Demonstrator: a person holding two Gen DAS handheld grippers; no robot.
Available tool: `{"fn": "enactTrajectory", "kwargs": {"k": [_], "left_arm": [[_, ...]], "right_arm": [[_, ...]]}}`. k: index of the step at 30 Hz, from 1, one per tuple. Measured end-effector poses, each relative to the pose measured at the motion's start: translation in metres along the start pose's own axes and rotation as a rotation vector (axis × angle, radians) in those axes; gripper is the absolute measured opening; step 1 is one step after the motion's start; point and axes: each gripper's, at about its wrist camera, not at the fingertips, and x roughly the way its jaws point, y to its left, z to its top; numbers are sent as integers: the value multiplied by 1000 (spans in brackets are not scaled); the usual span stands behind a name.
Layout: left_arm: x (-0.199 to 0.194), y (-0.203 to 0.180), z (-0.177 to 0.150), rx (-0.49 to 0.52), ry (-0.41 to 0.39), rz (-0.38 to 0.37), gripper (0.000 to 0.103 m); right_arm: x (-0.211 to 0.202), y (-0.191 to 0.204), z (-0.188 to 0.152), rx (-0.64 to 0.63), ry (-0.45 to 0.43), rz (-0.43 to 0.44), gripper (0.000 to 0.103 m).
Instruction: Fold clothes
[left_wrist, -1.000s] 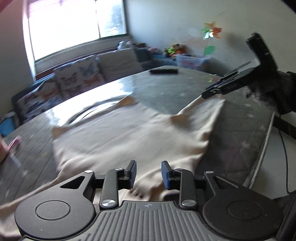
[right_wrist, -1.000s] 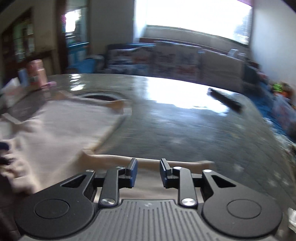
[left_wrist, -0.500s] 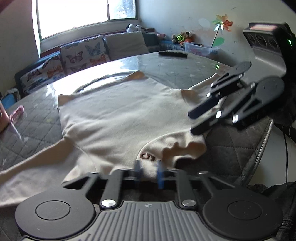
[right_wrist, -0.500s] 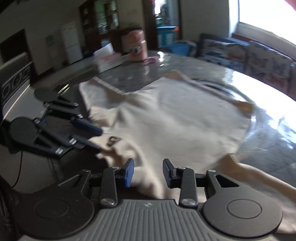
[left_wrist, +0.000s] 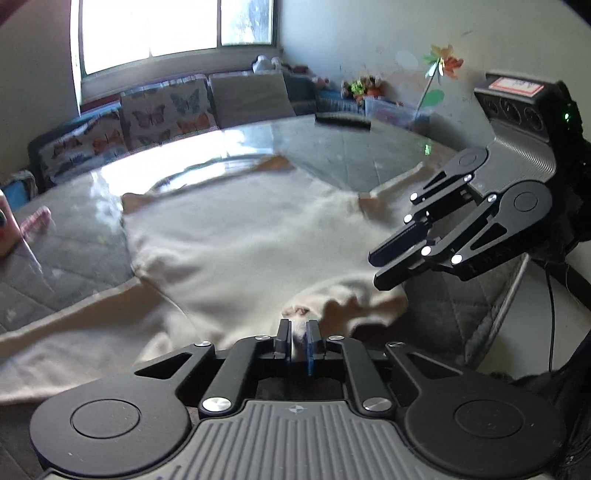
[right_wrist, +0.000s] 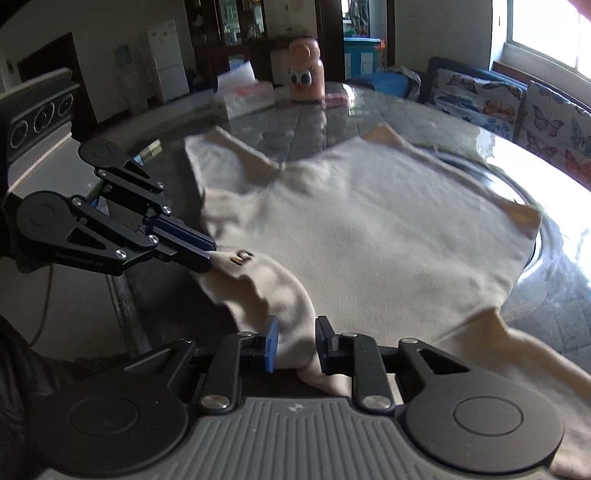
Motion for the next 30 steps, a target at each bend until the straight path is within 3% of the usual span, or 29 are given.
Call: {"fn": "enactTrajectory", "kwargs": {"k": [5,10,15,20,27,30], "left_arm": [[3,26,9,-91,-36,82,10],[27,54,-5,-193,32,154,10],[24,65,-13,-212,64,184,12],[29,67,10,-213,16,182,12],[74,80,38,-278,0,191,12],[82,92,35,-303,23,239,12]], "right_arm": [[3,-9,17,33,-61,-4,22],[28,-17,18,83,-46,-4,22],[40,-7,10,47,-6,15,22],[33,-13,17,56,-34,1,28],[36,-43,21,153,-61,-94,32],[37,-58,18,189,-69,-150,33]]}}
